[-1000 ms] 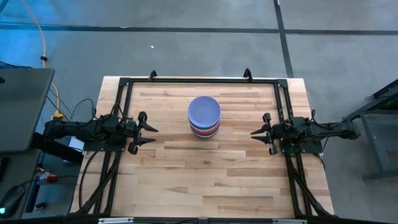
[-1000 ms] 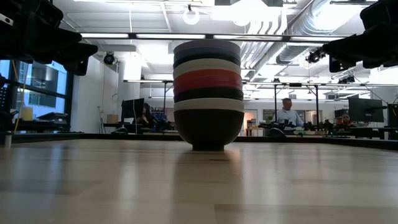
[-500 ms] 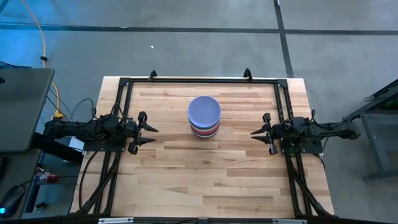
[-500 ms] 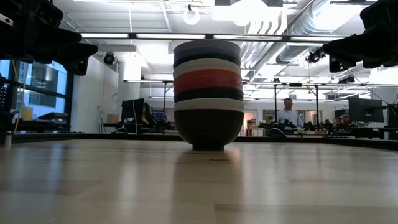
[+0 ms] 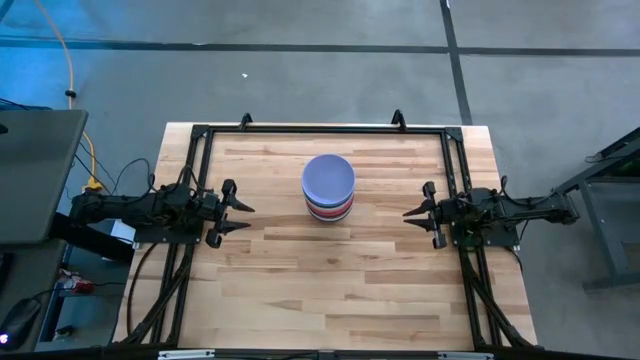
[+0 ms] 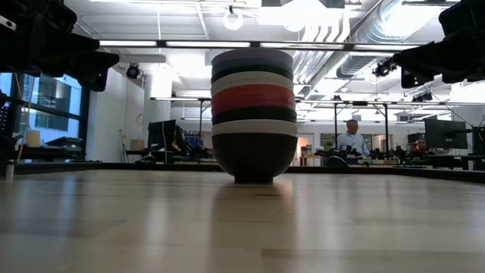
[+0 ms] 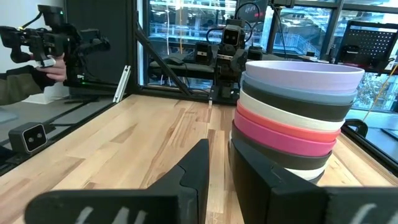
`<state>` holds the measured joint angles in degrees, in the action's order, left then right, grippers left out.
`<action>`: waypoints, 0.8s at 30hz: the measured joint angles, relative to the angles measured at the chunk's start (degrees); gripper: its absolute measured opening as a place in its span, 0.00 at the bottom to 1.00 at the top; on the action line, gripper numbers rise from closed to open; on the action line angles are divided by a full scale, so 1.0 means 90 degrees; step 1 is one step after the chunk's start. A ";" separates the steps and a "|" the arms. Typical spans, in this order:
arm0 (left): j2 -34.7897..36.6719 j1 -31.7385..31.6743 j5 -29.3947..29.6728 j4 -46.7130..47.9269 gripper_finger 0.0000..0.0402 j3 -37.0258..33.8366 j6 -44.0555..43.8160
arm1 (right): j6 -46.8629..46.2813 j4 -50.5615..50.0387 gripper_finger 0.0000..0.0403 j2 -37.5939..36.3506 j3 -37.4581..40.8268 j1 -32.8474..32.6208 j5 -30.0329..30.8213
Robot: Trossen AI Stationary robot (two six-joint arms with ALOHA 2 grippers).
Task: Nest bowls inside each other
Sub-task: Return to Home Position
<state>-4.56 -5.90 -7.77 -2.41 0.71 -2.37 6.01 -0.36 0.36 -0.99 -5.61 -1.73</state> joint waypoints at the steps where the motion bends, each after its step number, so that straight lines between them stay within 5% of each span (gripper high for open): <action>1: 0.0000 -0.0002 0.0000 0.0000 0.46 0.0000 0.0000 | 0.0002 0.0000 0.15 0.0000 0.0000 0.0001 -0.0001; 24: 0.0000 -0.0004 -0.0001 0.0003 0.46 0.0000 0.0597 | 0.0000 0.0000 0.15 0.0000 0.0000 -0.0001 -0.0001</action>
